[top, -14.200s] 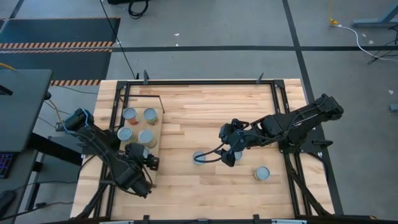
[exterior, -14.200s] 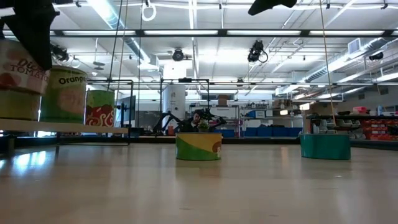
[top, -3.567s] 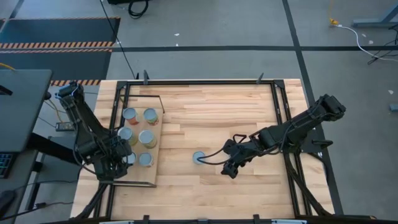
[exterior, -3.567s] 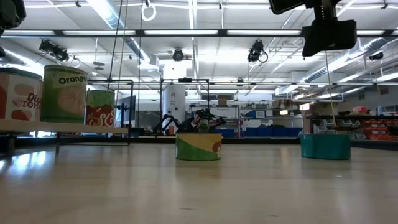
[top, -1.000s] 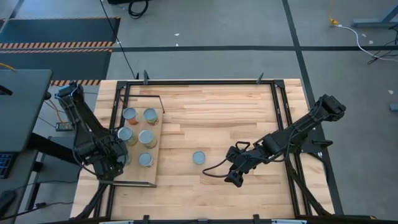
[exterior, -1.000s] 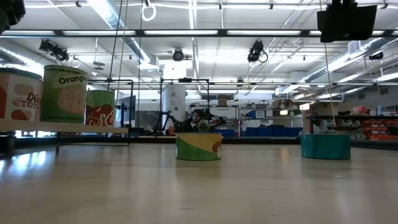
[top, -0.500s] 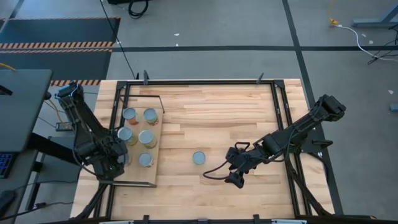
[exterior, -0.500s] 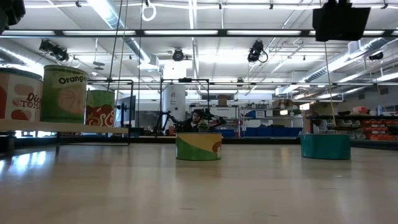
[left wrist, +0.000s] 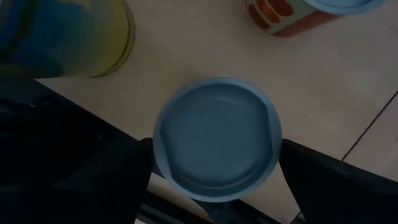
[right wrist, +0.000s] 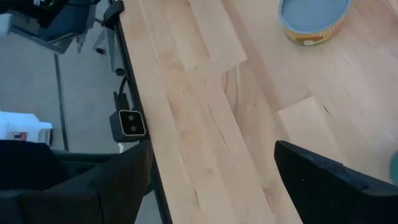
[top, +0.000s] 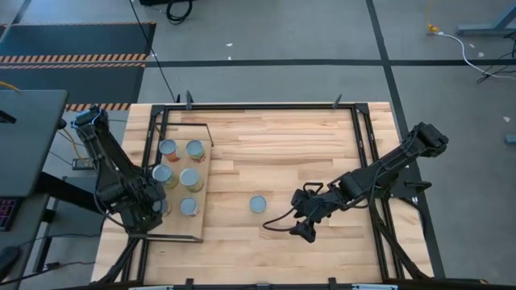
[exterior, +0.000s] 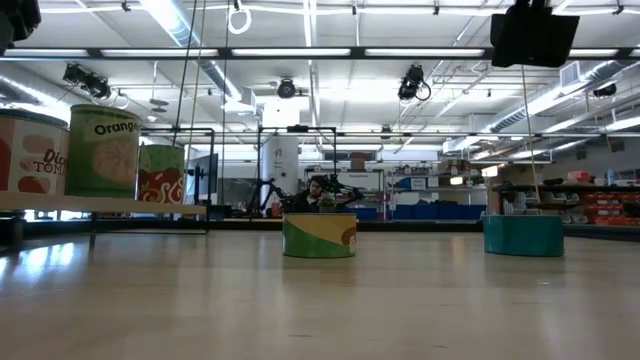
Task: Pick and place cans onto a shelf
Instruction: Put the canned peaches on the shelf
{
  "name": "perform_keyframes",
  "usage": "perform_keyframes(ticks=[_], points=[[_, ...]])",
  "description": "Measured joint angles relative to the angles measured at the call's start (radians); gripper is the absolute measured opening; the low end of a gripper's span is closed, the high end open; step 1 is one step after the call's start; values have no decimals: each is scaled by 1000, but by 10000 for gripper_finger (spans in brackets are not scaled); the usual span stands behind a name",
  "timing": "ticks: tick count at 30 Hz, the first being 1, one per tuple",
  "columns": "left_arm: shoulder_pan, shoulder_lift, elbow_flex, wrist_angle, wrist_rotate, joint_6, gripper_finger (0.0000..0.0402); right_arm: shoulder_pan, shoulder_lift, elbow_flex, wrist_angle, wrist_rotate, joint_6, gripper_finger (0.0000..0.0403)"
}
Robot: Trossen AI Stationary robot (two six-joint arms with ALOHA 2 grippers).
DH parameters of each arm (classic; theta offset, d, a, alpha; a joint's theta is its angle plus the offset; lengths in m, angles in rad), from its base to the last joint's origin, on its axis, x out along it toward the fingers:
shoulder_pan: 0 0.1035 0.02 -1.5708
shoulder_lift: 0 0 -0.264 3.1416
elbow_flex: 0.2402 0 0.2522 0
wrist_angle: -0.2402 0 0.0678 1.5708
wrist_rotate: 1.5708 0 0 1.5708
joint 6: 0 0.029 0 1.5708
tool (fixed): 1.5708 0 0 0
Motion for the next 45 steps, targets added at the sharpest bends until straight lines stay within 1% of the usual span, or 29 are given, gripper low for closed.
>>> perform_keyframes(ticks=[3,5,10,14,16,19,23,25,27,30,34,40,41,42,45], points=[[0,0,6,12,1,-4,348,0,0,0,2,-2,-21,346],[0,0,27,17,-1,1,348,0,0,0,26,3,-77,346],[0,0,90,-25,-3,16,348,13,0,0,140,97,-282,346],[0,0,152,-81,-3,10,348,7,0,0,127,152,-390,346],[0,0,177,-93,1,4,348,-6,9,0,107,156,-408,346],[0,7,177,-112,37,0,348,-17,32,0,97,156,-427,346],[0,44,137,-149,38,-9,347,-21,70,0,99,153,-433,346],[0,70,114,-151,38,-10,339,-22,89,0,100,153,-414,346],[0,93,98,-147,49,-19,319,-22,106,0,110,151,-388,346],[0,119,95,-143,76,-26,269,-21,121,-1,111,128,-369,346],[0,121,95,-90,61,-30,180,-21,127,-1,116,118,-365,346],[0,120,95,-68,-16,-36,35,-25,129,-1,159,89,-338,345],[0,120,95,-68,-23,-38,18,-25,129,-1,159,89,-337,345],[0,120,95,-68,-26,-44,11,-25,129,-1,161,89,-335,345],[0,120,95,-54,-20,-48,9,-25,129,-1,165,87,-307,345]])
